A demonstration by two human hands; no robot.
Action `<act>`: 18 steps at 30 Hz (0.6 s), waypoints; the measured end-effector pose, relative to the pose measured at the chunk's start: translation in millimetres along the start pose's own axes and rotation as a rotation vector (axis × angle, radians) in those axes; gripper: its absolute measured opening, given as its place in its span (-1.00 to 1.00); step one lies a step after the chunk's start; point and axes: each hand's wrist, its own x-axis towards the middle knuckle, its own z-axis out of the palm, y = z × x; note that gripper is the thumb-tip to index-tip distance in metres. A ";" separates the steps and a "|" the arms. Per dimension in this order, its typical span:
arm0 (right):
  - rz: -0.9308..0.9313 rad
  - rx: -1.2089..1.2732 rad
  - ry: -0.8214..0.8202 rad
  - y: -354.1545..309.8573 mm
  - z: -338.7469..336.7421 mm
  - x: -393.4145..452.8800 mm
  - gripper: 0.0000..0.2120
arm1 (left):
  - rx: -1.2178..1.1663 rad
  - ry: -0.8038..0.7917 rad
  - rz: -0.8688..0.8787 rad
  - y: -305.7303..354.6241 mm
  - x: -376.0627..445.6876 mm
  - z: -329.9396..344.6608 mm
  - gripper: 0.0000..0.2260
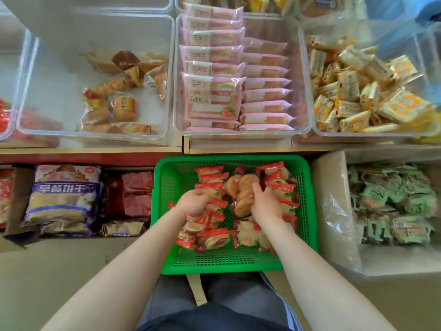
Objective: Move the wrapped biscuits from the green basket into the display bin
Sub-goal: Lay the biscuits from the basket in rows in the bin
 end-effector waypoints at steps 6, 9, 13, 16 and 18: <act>0.032 0.394 0.143 12.5 -20.8 -8.1 -0.49 | 0.164 0.064 0.093 10.6 -8.6 15.6 -0.78; 0.100 0.821 0.020 7.1 -42.4 -13.3 -0.66 | 0.421 0.131 0.406 14.2 -12.6 34.3 -0.52; 0.078 1.118 -0.306 -3.8 -52.7 -16.1 -0.74 | 0.611 0.163 0.679 22.4 -18.0 62.3 -0.34; 0.122 1.192 -0.330 -1.6 -47.2 -10.7 -0.73 | 0.321 0.329 0.534 24.9 -17.7 59.6 -0.65; 0.206 1.194 -0.250 2.9 -37.3 -4.6 -0.72 | 0.039 0.296 0.335 19.4 -9.7 45.5 -0.74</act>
